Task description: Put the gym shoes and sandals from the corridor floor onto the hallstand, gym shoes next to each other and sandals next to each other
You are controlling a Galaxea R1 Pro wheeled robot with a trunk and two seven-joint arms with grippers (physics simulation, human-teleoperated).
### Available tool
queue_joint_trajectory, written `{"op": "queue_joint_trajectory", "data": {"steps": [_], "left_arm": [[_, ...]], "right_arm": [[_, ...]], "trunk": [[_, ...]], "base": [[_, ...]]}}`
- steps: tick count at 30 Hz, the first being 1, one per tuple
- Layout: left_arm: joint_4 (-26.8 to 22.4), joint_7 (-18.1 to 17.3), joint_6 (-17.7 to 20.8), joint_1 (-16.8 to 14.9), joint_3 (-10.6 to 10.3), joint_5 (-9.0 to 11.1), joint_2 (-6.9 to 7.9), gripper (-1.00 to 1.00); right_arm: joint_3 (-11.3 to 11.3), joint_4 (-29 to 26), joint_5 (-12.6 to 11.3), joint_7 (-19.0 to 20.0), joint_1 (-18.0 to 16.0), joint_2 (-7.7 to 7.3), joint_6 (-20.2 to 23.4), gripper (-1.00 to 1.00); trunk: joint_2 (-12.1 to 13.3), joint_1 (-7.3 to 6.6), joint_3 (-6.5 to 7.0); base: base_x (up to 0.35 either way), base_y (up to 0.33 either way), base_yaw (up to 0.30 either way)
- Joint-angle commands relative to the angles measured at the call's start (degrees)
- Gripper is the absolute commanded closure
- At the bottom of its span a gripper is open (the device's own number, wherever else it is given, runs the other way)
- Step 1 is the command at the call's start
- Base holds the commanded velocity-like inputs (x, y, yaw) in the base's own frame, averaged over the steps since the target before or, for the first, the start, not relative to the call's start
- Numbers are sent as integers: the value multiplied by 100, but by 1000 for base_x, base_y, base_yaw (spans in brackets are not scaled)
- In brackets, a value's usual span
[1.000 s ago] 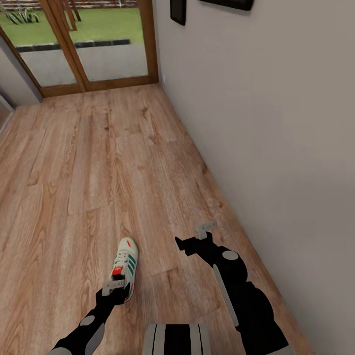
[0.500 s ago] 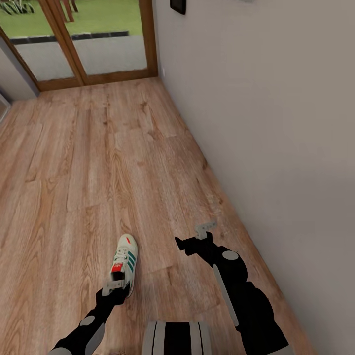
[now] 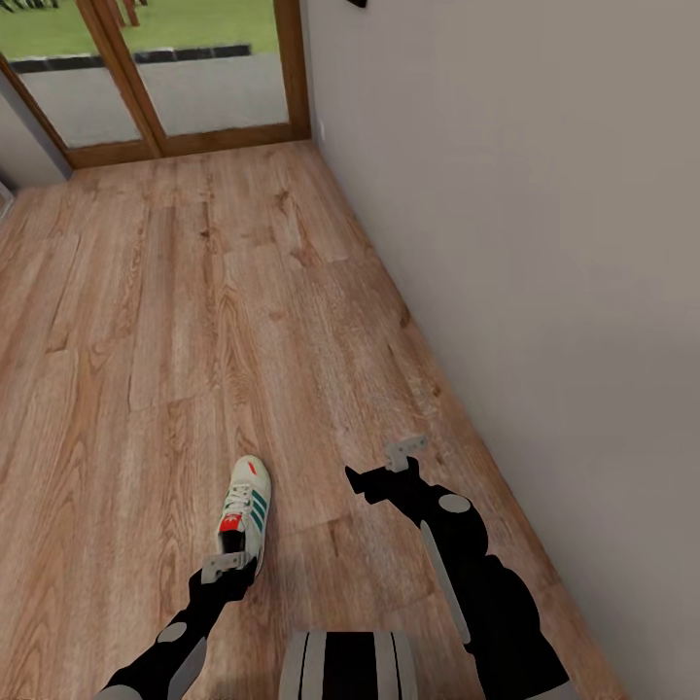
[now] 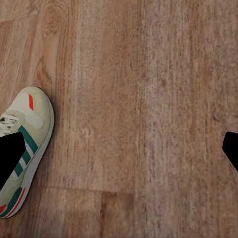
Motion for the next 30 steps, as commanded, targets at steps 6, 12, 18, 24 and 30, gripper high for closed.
{"op": "queue_joint_trajectory", "data": {"steps": [6,12,18,24,30], "left_arm": [[6,-42,-13,-3,-3,59,2,-100],[6,-42,-13,-3,-3,59,2,-100],[6,-42,-13,-3,-3,59,2,-100],[6,-42,-20,-3,-5,58,2,-100],[-3,-42,-30,-3,-4,59,5,100]], "right_arm": [[-5,-7,61,43,-2,3,25,-100],[-5,-7,61,43,-2,3,25,-100],[-5,-7,61,43,-2,3,25,-100],[-5,-7,61,43,-2,3,25,-100],[-5,-7,61,43,-2,3,25,-100]], "trunk": [[-1,-1,-3],[-4,4,-48],[-7,9,-92],[-7,9,-92],[-7,9,-92]], "base": [[0,0,0],[0,0,0],[0,0,0],[0,0,0],[0,0,0]]}}
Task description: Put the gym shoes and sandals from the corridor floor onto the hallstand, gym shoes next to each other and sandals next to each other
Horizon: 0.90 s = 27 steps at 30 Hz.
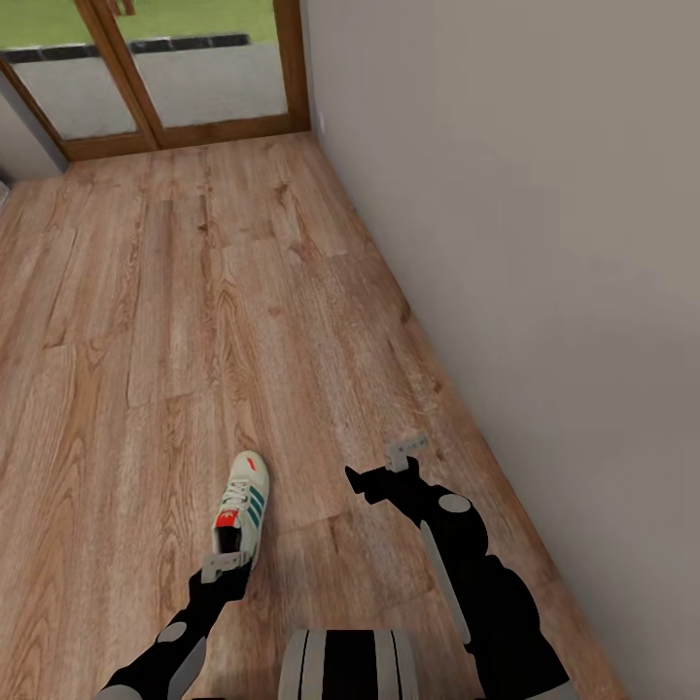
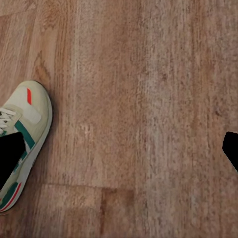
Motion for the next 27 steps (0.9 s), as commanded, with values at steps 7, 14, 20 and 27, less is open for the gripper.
{"op": "queue_joint_trajectory", "data": {"steps": [7,14,20,27], "left_arm": [[2,-40,-15,-3,0,55,7,100],[1,-40,-15,-3,8,56,8,100],[-2,-40,-15,-3,11,55,8,100],[-8,-40,-15,-3,11,55,8,100]], "right_arm": [[-5,-7,61,43,-2,3,25,-100],[1,-7,61,43,-2,3,25,-100],[5,-7,61,43,-2,3,25,-100],[12,-7,61,43,-2,3,25,-100]], "trunk": [[-1,-1,-3],[-1,-1,-3],[-1,-1,-3],[-1,-1,-3]], "base": [[0,0,0],[0,0,0],[0,0,0],[0,0,0]]}}
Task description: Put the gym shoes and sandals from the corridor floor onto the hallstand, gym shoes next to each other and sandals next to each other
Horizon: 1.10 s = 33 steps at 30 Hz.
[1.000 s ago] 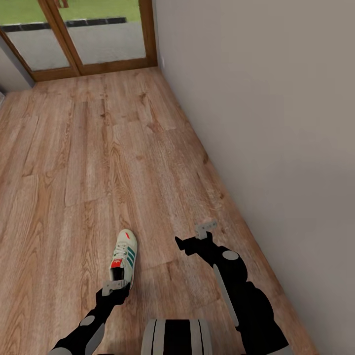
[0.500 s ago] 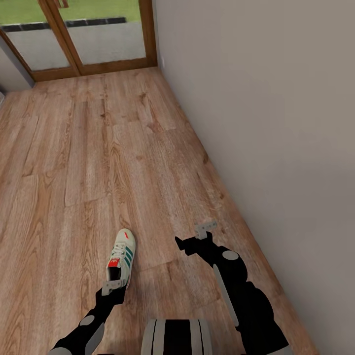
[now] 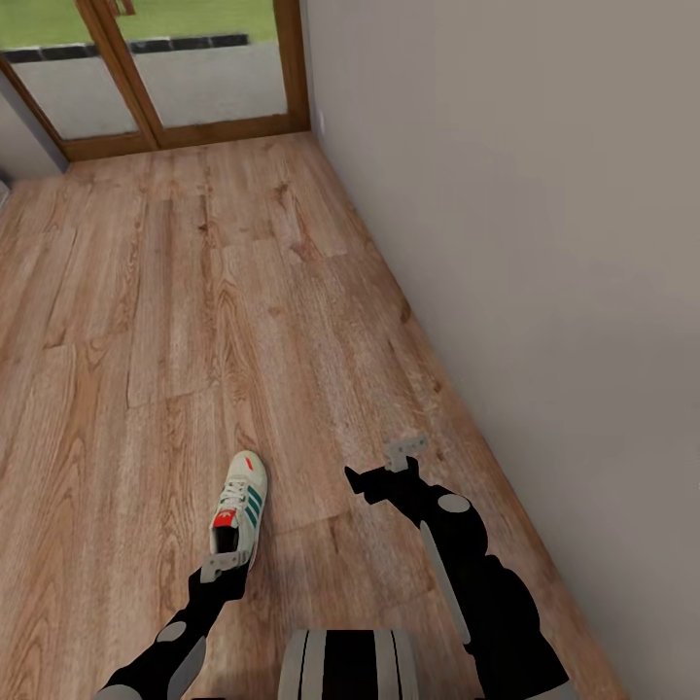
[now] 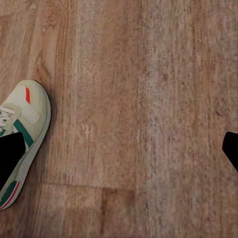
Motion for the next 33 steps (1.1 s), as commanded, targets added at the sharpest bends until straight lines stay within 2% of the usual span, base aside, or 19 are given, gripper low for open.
{"op": "queue_joint_trajectory", "data": {"steps": [1,21,29,33], "left_arm": [[5,-43,-14,-3,-3,59,2,100],[-98,-40,-14,-8,-2,51,65,100],[-96,-63,-14,-4,-11,26,83,100],[-95,-68,-14,-3,-12,-2,90,100]], "right_arm": [[-4,-7,61,43,-2,3,25,-100],[-11,6,63,62,-2,3,-10,-100],[-6,48,74,57,2,3,-562,-100],[-7,119,75,56,0,3,-641,-100]], "trunk": [[0,-3,19],[27,-55,462],[38,-76,639],[43,-86,728]], "base": [[0,0,0],[0,0,0],[0,0,0],[0,0,0]]}}
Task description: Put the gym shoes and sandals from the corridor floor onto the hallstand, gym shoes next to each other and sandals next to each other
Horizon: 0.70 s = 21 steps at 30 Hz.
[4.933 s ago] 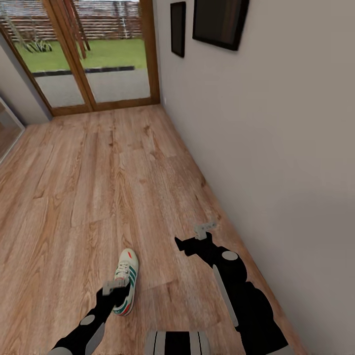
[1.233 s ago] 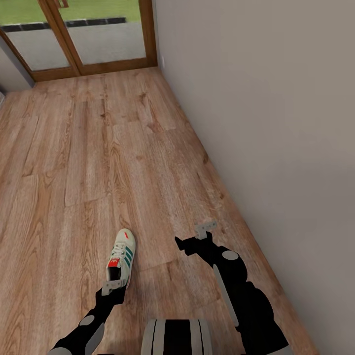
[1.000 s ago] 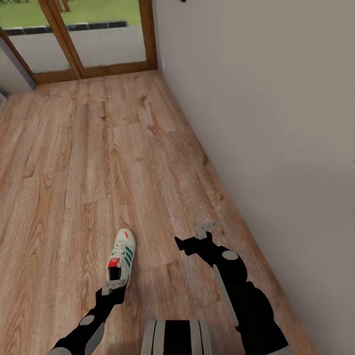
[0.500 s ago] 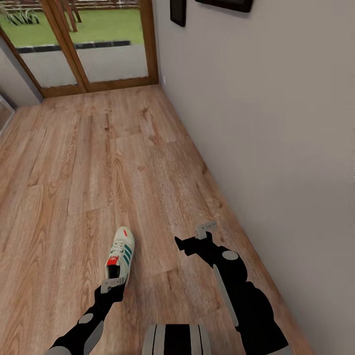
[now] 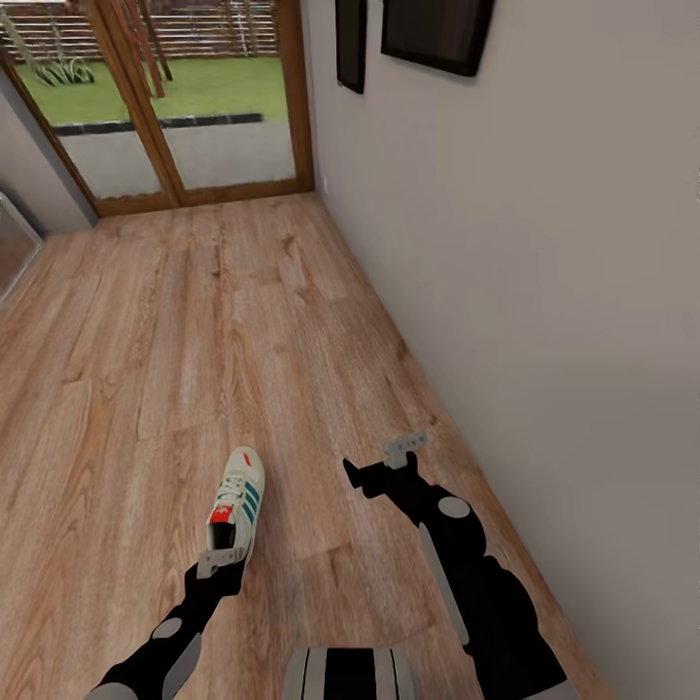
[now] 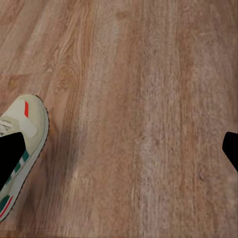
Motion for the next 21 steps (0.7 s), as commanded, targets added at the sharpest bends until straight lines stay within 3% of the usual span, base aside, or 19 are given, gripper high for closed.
{"op": "queue_joint_trajectory", "data": {"steps": [1,9,17,19,21], "left_arm": [[7,-44,-13,-2,-3,56,4,100],[13,-46,-13,4,-4,32,32,100],[17,-36,-13,134,-6,57,204,100],[17,-32,-16,181,-5,67,246,100],[17,-21,-22,465,2,77,295,100]], "right_arm": [[-7,3,60,43,-2,3,19,-100],[-11,17,51,33,-3,3,-1,-100],[-4,17,47,25,2,3,-3,-100],[-4,14,47,23,3,3,-3,-100],[-16,223,77,7,-1,3,-7,-100]], "trunk": [[0,-3,19],[11,-24,196],[22,-44,374],[24,-50,418],[27,-55,478]], "base": [[0,0,0],[0,0,0],[0,0,0],[0,0,0],[0,0,0]]}}
